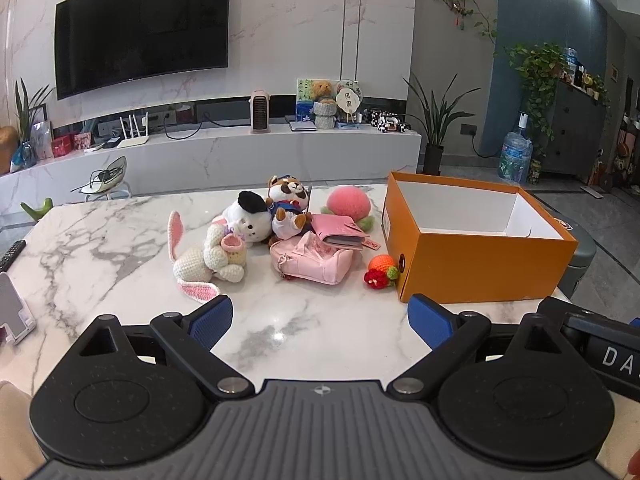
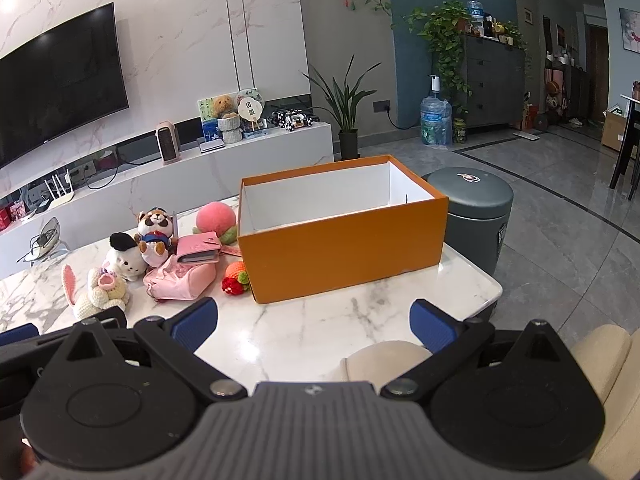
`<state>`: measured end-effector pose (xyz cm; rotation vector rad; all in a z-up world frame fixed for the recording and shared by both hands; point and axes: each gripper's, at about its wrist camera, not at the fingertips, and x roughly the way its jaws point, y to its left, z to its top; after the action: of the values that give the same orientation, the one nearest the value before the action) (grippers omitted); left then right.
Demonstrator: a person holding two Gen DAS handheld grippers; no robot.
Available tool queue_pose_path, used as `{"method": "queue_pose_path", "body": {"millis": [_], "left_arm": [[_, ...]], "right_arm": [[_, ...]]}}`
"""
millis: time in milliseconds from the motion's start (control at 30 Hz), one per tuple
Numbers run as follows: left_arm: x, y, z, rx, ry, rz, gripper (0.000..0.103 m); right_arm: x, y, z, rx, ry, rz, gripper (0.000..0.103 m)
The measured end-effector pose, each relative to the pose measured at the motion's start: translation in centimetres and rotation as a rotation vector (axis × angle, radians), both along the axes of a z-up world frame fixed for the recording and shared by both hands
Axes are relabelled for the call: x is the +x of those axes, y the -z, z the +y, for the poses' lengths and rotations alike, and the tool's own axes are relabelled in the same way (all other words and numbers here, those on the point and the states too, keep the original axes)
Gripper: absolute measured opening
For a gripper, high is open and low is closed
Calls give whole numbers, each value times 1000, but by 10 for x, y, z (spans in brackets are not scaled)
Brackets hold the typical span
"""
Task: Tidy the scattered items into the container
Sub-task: 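Move both tools toward the plush toys beside the orange box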
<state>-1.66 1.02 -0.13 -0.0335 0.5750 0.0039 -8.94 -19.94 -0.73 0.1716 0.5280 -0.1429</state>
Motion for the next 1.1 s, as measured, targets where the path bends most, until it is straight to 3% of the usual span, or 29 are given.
{"method": "queue_pose_path", "body": {"millis": [1100], "left_arm": [[-7, 2, 10, 14, -20, 11, 101]], "right_arm": [[-3, 0, 16, -36, -10, 13, 103]]}}
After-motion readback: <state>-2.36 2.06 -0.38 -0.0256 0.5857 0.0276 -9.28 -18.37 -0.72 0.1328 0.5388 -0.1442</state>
